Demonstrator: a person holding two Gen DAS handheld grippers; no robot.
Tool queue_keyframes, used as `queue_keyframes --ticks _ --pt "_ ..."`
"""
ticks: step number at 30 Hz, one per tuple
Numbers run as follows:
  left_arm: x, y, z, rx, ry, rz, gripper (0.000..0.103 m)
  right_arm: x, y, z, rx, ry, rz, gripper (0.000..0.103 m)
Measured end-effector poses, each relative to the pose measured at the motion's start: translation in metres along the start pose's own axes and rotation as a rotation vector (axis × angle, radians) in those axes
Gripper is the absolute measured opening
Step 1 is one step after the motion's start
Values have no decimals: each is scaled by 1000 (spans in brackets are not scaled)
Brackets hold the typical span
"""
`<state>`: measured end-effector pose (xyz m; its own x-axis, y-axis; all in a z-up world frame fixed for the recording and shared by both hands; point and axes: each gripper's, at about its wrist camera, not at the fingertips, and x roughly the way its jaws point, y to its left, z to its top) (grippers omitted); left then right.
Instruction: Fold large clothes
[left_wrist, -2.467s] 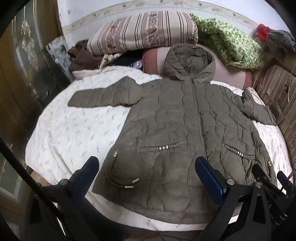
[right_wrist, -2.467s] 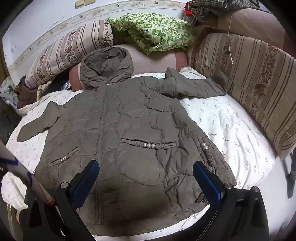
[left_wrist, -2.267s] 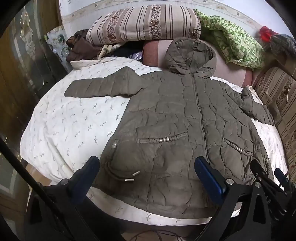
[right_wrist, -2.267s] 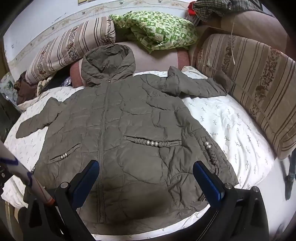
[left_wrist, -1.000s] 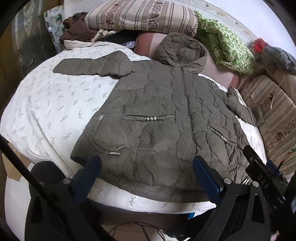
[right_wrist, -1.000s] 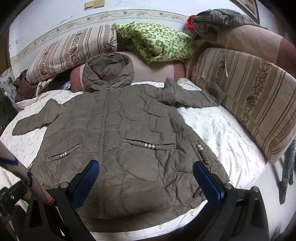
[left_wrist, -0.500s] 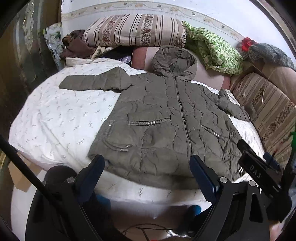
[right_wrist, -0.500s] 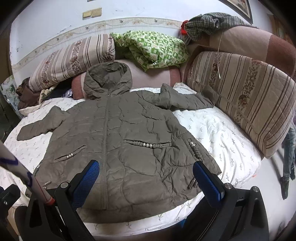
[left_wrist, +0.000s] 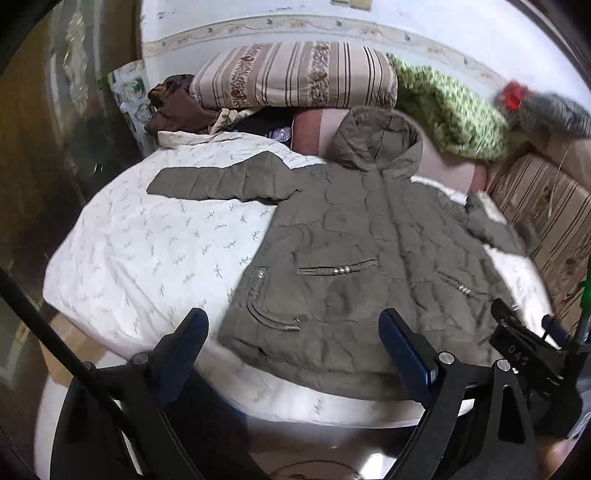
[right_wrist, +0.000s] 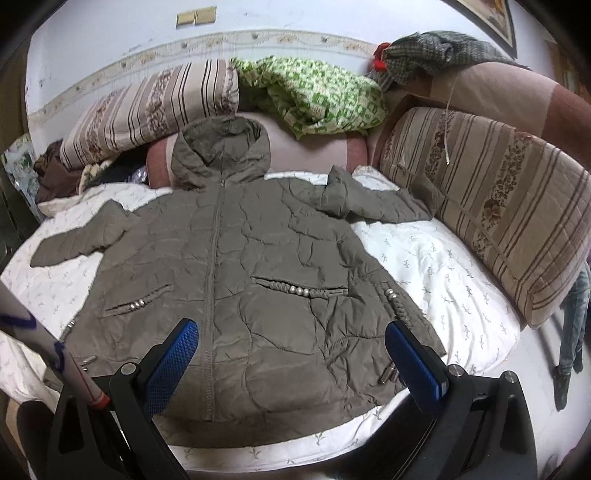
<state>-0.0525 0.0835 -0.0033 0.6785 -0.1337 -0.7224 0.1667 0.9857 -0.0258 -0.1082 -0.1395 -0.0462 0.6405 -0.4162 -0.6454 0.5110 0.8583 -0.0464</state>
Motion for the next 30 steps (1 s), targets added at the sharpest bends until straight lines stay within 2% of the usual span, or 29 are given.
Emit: queue_keyframes --ticks 7,14,25,30 --pt "33 -15 17 83 19 58 93 36 4 3 -40 68 -15 103" --pt "53 -27 20 77 59 50 93 61 4 3 -77 123 -27 103" --pt "67 -46 13 133 98 48 93 79 -5 -3 -68 173 -26 103" --pt "71 -41 12 99 117 22 93 80 -7 -5 -68 182 -32 103"
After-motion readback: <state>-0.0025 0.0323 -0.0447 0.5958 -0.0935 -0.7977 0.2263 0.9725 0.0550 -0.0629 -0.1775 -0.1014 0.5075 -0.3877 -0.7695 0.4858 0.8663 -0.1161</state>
